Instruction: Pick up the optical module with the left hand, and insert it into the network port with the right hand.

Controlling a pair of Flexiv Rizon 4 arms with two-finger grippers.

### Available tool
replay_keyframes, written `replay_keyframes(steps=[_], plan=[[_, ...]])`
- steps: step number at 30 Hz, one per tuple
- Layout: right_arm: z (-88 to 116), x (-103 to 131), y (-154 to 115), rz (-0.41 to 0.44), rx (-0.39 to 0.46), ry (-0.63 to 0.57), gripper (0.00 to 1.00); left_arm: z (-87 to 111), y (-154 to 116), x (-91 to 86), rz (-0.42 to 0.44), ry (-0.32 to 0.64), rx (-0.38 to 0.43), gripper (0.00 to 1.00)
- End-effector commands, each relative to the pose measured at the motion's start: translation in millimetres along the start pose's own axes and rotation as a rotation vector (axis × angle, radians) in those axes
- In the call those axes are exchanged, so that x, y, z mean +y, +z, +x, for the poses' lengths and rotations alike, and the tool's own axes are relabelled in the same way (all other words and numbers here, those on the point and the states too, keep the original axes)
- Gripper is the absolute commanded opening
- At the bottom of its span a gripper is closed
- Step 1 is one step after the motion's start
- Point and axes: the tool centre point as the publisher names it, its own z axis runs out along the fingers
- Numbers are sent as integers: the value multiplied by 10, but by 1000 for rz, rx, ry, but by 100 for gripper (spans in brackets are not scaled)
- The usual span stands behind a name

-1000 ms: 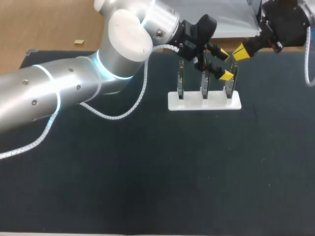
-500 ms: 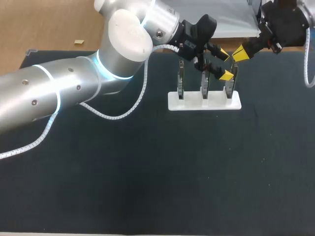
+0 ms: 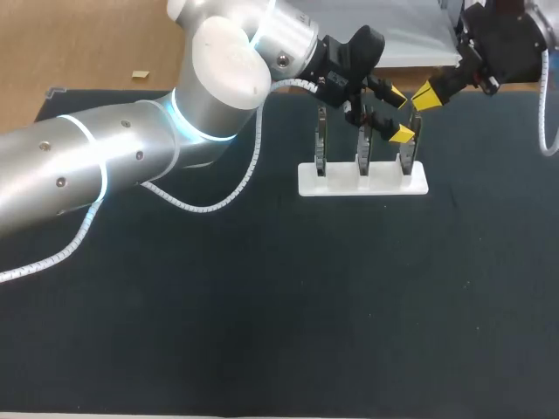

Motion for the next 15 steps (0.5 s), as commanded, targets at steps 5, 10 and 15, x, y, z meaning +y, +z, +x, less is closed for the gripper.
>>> replay_keyframes(steps=[5, 10, 15], plan=[[28, -45, 38, -4, -8, -2, 0, -4, -1, 0, 0, -1, 3, 100], [-32, -39, -2, 11, -20, -13, 0, -4, -1, 0, 0, -1, 3, 100], [-81, -44, -52, 22, -23, -25, 0, -6, -6, 1, -2, -1, 0, 100]])
